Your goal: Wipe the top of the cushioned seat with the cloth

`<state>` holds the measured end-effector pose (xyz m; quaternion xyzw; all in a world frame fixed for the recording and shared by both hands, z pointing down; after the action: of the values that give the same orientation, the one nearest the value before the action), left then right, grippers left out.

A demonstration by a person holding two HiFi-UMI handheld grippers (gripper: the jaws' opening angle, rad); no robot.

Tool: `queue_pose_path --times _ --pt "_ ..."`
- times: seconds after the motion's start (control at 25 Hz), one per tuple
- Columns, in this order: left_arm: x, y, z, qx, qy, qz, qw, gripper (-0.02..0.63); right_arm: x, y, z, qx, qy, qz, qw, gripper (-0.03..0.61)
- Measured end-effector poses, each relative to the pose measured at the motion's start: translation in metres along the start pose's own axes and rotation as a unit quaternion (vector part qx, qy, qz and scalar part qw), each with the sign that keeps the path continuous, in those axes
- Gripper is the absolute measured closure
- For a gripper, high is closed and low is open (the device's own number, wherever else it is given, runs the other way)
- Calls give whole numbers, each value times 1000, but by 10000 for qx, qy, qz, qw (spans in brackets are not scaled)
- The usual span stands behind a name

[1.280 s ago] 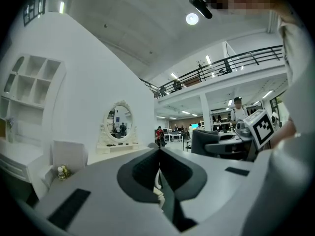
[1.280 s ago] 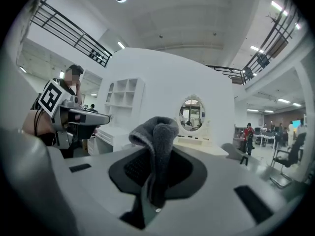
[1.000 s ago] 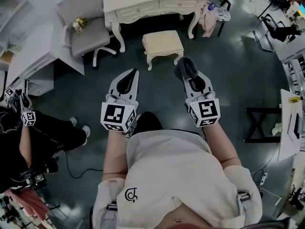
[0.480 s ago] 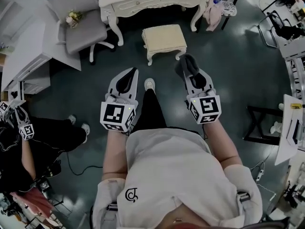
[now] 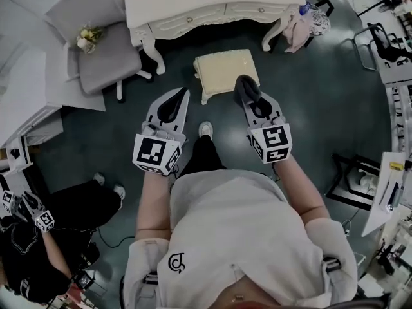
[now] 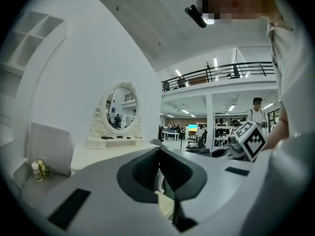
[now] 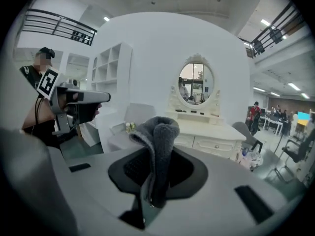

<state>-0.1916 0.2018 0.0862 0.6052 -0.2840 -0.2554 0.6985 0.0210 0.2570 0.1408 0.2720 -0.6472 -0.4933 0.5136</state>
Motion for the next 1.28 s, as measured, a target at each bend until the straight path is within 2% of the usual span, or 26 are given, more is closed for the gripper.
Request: queue_pose_path --times 0.24,0.44,0.56,0.72,0.84,1.0,1.12,1.28 --pt "73 2 71 81 -233 269 9993 603 95 -21 -34 -93 -271 253 9993 503" --pt "115 34 90 -13 -213 781 9967 603 153 -11 -63 40 -473 735 9962 503" --pt "132 53 98 -131 -259 854 9959 603 188 4 -76 131 -768 1081 9911 502" --pt "160 87 106 -427 -180 813 9956 602 239 35 -97 134 -1172 1440 9825 502" --pt "176 115 111 -521 -530 949 9927 603 276 65 -108 36 -1557 1738 9724 502" --pt "195 155 121 -792 -991 894 9879 603 319 103 -119 -72 -1897 1888 9635 502" --pt "206 194 132 -809 -1244 993 9839 603 349 136 -123 197 -2072 2073 9559 502" --pt "218 246 142 -855 -1555 1162 9772 603 387 190 -126 596 -2254 2533 9389 502"
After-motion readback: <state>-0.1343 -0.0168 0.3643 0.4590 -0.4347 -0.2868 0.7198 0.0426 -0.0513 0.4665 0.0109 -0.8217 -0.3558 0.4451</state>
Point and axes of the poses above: the fingertips, and each gripper's own axes: x forward along the fingers, z to its left, y out of its underside, the point moved 5 cm from there along -x, backward along the fingers, and after that the axes turned 7 degrees about -y, right-handed, at the moved point
